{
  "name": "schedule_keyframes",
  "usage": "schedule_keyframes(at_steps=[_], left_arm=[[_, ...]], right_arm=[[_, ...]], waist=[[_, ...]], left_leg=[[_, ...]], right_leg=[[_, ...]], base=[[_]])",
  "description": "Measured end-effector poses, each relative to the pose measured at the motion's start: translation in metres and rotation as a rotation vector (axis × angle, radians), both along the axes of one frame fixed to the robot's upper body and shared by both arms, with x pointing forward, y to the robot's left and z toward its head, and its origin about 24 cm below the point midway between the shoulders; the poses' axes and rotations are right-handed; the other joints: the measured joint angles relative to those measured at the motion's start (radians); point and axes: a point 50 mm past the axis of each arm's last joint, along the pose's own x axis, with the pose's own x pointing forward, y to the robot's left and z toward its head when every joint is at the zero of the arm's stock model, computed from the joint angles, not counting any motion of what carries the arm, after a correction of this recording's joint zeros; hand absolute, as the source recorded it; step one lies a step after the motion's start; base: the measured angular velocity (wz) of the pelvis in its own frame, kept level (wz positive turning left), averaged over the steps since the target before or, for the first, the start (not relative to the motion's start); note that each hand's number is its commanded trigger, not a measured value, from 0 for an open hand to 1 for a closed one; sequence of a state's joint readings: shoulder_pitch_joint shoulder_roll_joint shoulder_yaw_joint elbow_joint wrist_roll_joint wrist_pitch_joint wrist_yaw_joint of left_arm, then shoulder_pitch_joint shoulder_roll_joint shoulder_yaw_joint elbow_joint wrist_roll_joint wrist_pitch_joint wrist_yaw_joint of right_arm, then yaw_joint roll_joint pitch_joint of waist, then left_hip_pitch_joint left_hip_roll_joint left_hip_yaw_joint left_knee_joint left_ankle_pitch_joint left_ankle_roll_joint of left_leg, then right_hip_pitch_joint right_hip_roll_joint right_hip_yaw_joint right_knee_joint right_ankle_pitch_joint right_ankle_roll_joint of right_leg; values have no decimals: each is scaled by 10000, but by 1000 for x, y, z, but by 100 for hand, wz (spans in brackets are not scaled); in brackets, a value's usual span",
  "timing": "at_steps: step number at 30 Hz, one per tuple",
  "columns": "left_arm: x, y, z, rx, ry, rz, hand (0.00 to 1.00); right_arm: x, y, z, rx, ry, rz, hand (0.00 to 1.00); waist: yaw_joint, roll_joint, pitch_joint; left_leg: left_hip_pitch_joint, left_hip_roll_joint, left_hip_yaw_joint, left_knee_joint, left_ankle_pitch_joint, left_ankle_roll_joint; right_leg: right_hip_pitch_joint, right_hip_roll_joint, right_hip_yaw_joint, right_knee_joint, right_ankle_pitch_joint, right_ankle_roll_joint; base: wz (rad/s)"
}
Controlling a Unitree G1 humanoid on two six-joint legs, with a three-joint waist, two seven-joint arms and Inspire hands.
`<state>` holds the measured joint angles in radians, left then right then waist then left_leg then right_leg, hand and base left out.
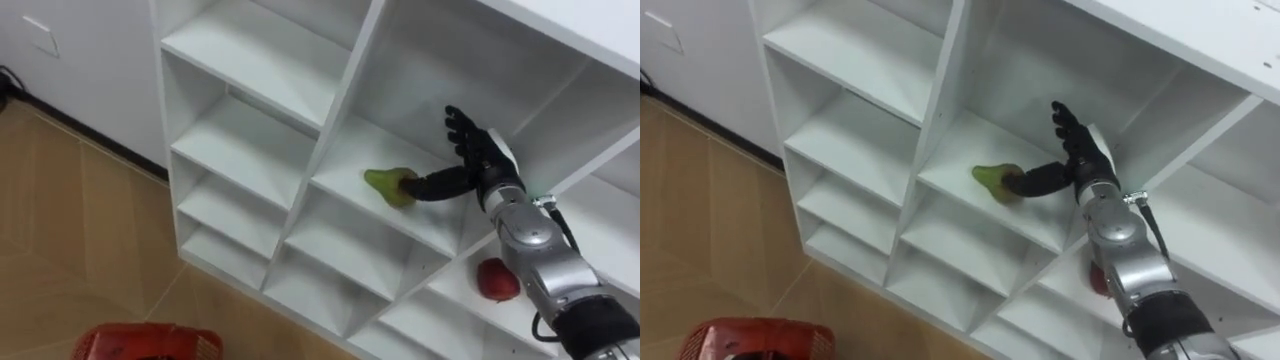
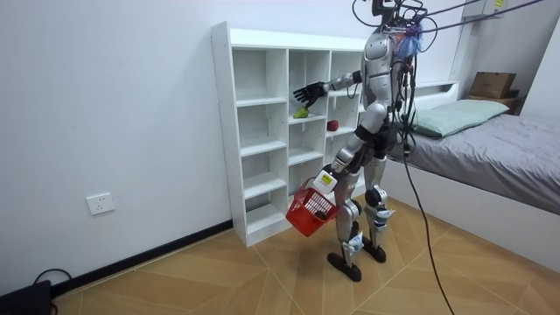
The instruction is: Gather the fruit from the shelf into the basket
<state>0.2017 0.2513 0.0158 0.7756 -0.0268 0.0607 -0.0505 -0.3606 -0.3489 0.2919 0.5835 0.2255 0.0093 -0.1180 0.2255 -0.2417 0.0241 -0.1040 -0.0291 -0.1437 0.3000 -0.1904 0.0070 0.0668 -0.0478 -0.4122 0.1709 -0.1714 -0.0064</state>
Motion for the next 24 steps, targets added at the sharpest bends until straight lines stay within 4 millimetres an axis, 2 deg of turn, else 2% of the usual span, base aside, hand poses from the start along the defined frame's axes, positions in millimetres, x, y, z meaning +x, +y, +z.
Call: schedule_keyframes(at_steps=[3,6,8,10,14,18,24], left_arm=[[2,-1,1,-25,-107,-31,100],[7,-2,4,-19,-326,-93,100],[8,-3,3,-49,-345,-103,100],[8,-4,3,-62,-360,-105,100],[8,-5,3,-71,-342,-110,100],[8,-6,2,-102,-316,-190,100],[8,-10,1,-202,-260,-416,100]], right_arm=[[0,-1,-1,33,51,-51,0],[-1,-2,-2,3,56,-121,0],[-2,-4,-5,-49,140,-262,0],[-2,-5,-6,-97,162,-398,0],[-3,-7,-7,-132,118,-530,0],[-5,-13,-15,-68,404,-774,0],[-3,-12,-14,141,337,-885,0]], waist=[[11,100,31],[92,181,3],[198,217,-57],[246,261,-77],[272,385,-38],[299,420,-13],[296,438,-12]], left_leg=[[-124,-21,-41,94,-4,8],[-159,-28,-74,99,2,5],[-158,-29,-80,94,2,5],[-156,-28,-89,83,3,5],[-215,-27,-100,54,5,2],[-262,-36,-133,45,6,2],[-605,-44,-199,86,60,-22]], right_leg=[[-73,-7,-28,12,3,-1],[-144,-3,-37,31,5,-4],[-144,-3,-41,31,4,-4],[-145,-1,-48,28,4,-4],[-161,2,-58,9,4,-3],[-185,6,-37,-2,4,-3],[-493,14,-41,24,10,-14]], base=[[2],[0],[0],[0],[0],[3],[2]])
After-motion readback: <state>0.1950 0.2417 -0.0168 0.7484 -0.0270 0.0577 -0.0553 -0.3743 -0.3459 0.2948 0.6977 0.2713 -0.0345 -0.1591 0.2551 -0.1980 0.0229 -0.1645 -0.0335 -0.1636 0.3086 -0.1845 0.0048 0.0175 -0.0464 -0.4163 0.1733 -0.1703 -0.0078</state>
